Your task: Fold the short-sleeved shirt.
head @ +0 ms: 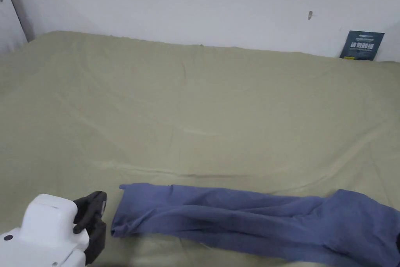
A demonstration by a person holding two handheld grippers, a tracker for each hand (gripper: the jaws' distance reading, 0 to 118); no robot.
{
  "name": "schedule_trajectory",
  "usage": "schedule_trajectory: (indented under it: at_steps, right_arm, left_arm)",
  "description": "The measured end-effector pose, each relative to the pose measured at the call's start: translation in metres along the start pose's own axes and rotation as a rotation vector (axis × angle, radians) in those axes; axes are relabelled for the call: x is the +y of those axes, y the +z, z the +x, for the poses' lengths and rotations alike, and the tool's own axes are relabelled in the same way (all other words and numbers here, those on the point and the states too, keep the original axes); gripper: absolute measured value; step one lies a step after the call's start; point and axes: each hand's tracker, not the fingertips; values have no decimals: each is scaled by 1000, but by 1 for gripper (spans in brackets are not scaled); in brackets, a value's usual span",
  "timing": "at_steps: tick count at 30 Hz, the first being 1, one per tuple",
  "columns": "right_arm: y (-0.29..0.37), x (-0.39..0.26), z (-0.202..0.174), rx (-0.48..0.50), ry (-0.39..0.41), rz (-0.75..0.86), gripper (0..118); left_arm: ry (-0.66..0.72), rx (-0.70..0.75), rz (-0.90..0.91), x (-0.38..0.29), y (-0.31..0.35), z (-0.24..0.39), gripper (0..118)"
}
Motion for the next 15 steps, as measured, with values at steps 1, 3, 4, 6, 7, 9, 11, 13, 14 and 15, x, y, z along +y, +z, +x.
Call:
schedule_trajectory:
  at_steps: [1,3,4,6,7,9,11,13,14,15]
  right_arm:
    - [-1,1,3,-1,-13,-8,0]
    - [0,-1,8,-16,-32,-6,0]
    - [-1,-1,9,-22,-29,-15,0]
    - [-5,-6,8,-48,3,-39,0]
    - [-6,-9,10,-45,1,-52,0]
    - [-8,-10,10,-49,-4,-60,0]
    - [-10,-11,10,-62,4,-71,0]
    - [-12,-12,9,-73,12,-76,0]
    - [-13,-12,8,-75,14,-80,0]
    - [-14,-13,8,-81,17,-83,0]
  left_arm:
    - [45,-38,-30,1,-7,-7,0]
    - [139,-105,-68,5,-26,-28,9]
    - [244,-186,-91,7,-37,-45,33]
    - [404,-300,-122,6,-65,-79,118]
    - [456,-373,-166,2,-86,-94,118]
    - [541,-451,-263,-7,-118,-120,118]
    - [683,-511,-436,-12,-149,-124,118]
    - [825,-621,-497,-33,-177,-134,118]
    - [899,-667,-569,-49,-197,-140,118]
    - [938,-700,-635,-61,-210,-137,118]
